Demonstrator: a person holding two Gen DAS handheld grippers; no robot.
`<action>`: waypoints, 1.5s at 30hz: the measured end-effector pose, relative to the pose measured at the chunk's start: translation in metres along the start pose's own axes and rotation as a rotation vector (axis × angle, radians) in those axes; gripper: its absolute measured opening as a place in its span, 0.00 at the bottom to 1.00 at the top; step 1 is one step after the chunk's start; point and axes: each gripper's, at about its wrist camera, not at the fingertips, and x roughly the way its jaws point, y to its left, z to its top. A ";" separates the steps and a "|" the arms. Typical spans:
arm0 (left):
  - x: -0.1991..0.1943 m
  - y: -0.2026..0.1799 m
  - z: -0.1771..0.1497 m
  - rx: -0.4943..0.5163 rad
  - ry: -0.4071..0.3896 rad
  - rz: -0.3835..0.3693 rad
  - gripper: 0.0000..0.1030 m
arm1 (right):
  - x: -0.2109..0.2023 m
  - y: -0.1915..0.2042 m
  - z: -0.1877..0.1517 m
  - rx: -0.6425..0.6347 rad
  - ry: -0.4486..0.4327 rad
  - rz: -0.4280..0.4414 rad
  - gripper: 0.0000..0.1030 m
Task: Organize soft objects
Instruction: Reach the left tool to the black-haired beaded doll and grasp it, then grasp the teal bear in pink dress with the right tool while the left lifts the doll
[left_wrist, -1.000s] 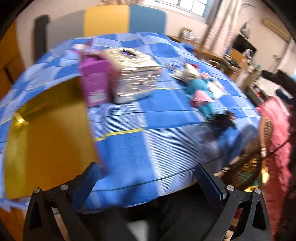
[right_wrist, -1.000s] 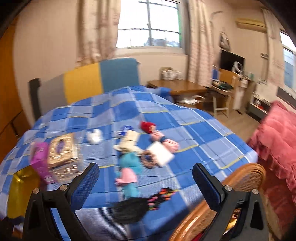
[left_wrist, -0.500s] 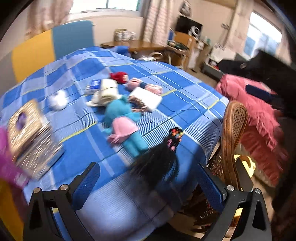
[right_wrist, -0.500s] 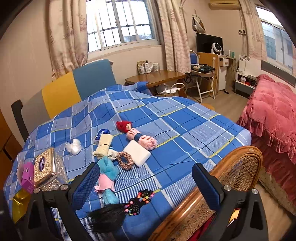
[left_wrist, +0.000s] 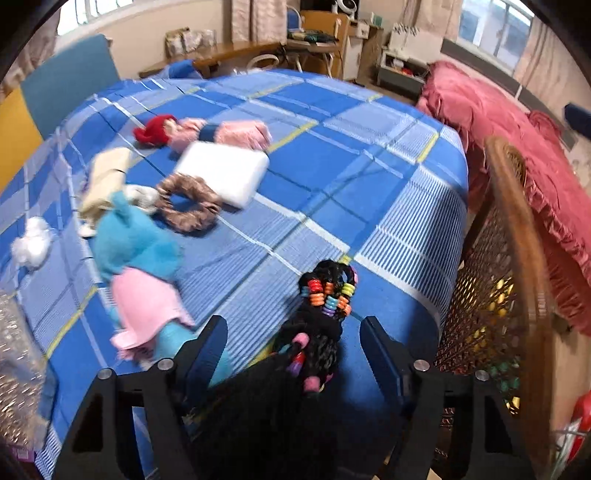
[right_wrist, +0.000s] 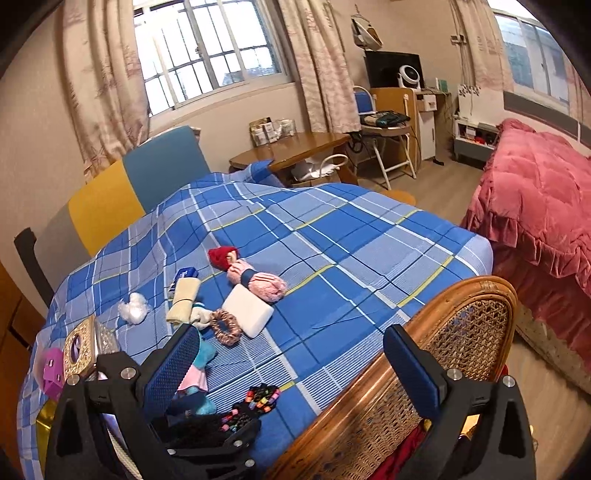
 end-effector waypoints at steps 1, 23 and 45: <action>0.005 -0.001 0.000 0.009 0.007 0.006 0.66 | 0.003 -0.003 0.001 0.009 0.007 -0.001 0.99; -0.076 0.097 -0.119 -0.394 -0.187 -0.081 0.31 | 0.088 0.085 -0.020 -0.109 0.198 0.115 0.83; -0.174 0.192 -0.202 -0.632 -0.336 0.046 0.31 | 0.207 0.148 -0.089 -0.233 0.517 0.173 0.29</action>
